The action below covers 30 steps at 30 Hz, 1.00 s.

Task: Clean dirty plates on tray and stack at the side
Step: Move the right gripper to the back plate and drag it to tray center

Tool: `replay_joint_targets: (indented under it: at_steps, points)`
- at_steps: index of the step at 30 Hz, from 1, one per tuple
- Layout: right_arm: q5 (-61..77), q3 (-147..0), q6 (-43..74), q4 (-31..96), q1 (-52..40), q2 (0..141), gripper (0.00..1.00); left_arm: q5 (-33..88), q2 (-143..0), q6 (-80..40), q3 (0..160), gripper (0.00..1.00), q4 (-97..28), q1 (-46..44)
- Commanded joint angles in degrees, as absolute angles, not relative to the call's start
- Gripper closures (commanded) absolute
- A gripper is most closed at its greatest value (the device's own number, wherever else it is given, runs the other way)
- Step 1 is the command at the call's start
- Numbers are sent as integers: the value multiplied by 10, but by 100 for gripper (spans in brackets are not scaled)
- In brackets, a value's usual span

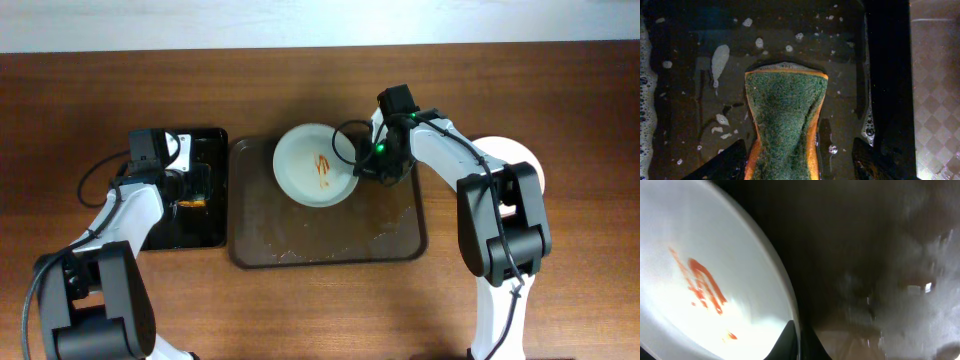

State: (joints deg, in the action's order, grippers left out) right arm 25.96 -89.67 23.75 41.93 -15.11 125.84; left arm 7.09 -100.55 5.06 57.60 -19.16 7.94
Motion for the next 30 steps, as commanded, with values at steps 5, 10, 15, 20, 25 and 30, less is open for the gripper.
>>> replay_joint_targets:
  at_steps: [5, 10, 15, 20, 25, 30]
  points:
    - [255, -897, 215, 517, -165, 1238, 96, 77, -1009, 52, 573, 34, -192, 78]
    - [258, -897, 215, 512, -190, 1238, 96, 77, -1009, 52, 573, 34, -192, 78]
    - [292, -897, 215, 542, -208, 1238, 83, 77, -1009, 52, 573, 34, -192, 78]
    - [291, -909, 214, 547, -192, 1237, 79, 77, -1009, 52, 573, 34, -192, 78]
    - [288, -964, 182, 557, -183, 1236, 78, 77, -1009, 52, 573, 34, -192, 78]
    - [226, -994, 145, 504, -183, 1236, 55, 77, -1009, 52, 573, 34, -192, 78]
